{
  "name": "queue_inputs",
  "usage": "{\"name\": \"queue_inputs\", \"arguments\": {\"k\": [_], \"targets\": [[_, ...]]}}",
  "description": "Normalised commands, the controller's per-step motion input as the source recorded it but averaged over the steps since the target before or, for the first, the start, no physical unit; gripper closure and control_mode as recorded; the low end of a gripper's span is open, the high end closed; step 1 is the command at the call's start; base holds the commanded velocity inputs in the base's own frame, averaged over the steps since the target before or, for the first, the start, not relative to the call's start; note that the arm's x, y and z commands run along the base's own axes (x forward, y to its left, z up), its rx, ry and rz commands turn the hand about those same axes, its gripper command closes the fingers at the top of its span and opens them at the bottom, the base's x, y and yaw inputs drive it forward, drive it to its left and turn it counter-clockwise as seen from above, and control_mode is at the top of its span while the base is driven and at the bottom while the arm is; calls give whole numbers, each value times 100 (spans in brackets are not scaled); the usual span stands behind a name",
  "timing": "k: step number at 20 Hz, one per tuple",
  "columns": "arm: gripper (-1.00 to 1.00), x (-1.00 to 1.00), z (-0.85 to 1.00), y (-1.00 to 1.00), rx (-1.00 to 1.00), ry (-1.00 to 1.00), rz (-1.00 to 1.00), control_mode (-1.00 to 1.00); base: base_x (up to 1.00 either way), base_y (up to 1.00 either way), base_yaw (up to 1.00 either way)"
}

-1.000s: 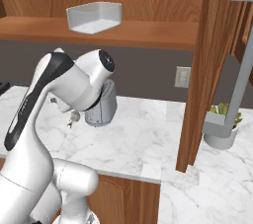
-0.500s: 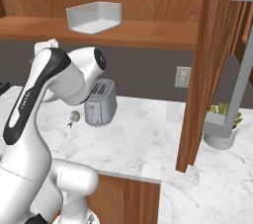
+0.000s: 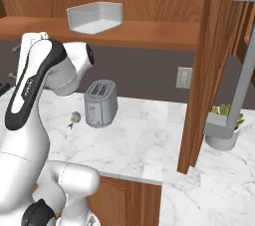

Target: Retrieve the tupperware from the cabinet, then place the raw meat into the tupperware to avoid contamination.

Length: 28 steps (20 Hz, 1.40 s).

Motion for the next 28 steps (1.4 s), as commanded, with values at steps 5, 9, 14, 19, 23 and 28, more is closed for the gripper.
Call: {"name": "queue_inputs", "arguments": {"k": [5,9,14,19,23,28], "targets": [[-100,-29,45,50,13,18,4,-100,0,0,0],[-100,-37,27,45,11,19,6,-100,0,0,0],[-100,-2,0,59,0,23,6,-100,0,0,0],[-100,0,0,64,-1,21,8,-100,0,0,0],[-100,0,0,72,-2,23,6,-100,0,0,0],[-100,0,0,77,-4,22,4,-100,0,0,0]]}}
